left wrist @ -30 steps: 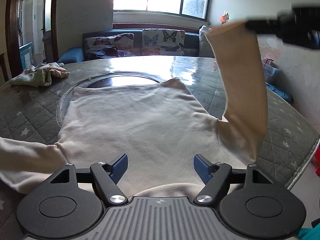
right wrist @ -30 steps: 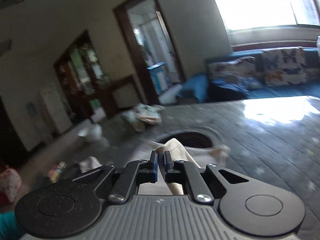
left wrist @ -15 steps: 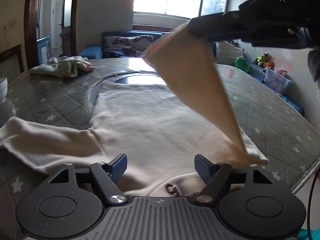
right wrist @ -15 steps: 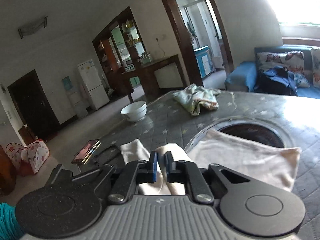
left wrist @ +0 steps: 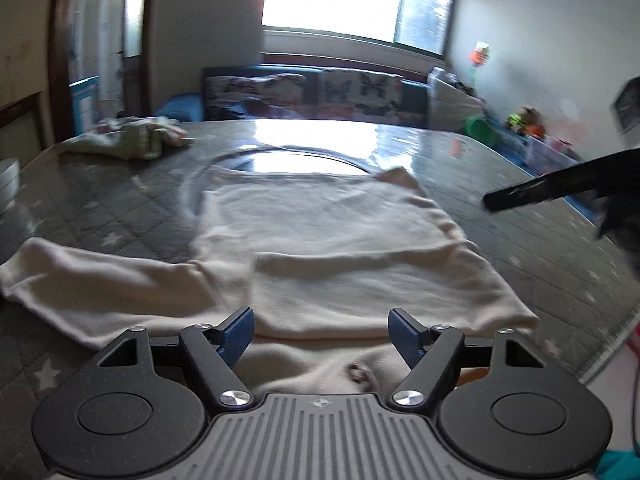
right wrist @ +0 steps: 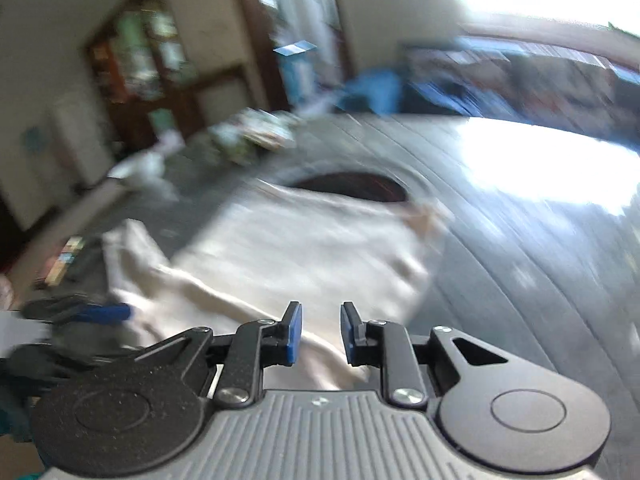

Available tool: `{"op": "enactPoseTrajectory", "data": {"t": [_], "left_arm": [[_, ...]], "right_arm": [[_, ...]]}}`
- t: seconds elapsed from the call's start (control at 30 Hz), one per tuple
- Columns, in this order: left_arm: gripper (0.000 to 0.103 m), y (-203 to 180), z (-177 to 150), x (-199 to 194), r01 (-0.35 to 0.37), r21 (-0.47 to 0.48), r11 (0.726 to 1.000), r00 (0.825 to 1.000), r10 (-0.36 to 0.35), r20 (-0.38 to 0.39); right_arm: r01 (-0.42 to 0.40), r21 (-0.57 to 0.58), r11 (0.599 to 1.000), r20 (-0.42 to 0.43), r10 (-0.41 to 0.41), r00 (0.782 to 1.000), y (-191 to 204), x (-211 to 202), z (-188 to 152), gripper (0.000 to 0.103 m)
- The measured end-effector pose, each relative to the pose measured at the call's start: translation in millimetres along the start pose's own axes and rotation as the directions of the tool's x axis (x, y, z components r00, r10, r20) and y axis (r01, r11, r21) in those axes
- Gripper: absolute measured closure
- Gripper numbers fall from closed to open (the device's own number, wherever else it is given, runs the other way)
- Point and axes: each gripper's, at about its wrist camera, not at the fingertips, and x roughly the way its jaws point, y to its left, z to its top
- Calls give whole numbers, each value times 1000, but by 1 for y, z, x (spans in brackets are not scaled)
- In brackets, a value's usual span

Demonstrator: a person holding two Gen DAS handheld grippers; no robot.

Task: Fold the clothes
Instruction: 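Fold the sweatshirt side panel inward and press it flat with the right gripper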

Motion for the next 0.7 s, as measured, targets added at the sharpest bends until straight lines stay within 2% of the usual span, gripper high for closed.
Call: {"op": "enactPoseTrajectory", "data": {"t": [0.17,0.33,0.57,0.7], "left_arm": [[28,-29,2,12,88,68,994,996,-87,-20],[28,-46,6,25,145,99,984,989,-142,-43],[28,-58,2,36,202,130,971,977,-190,-100],[29,-60,3,39,221,138,966,972,-206,-113]], "right_arm": [[20,158,987,-18,-17,1000,-42,16,-14,82],[39,207,978,1,-40,999,-58,41,-4,82],[65,197,978,-2,-66,998,-72,76,22,82],[77,154,985,-12,-76,997,-72,94,35,82]]}}
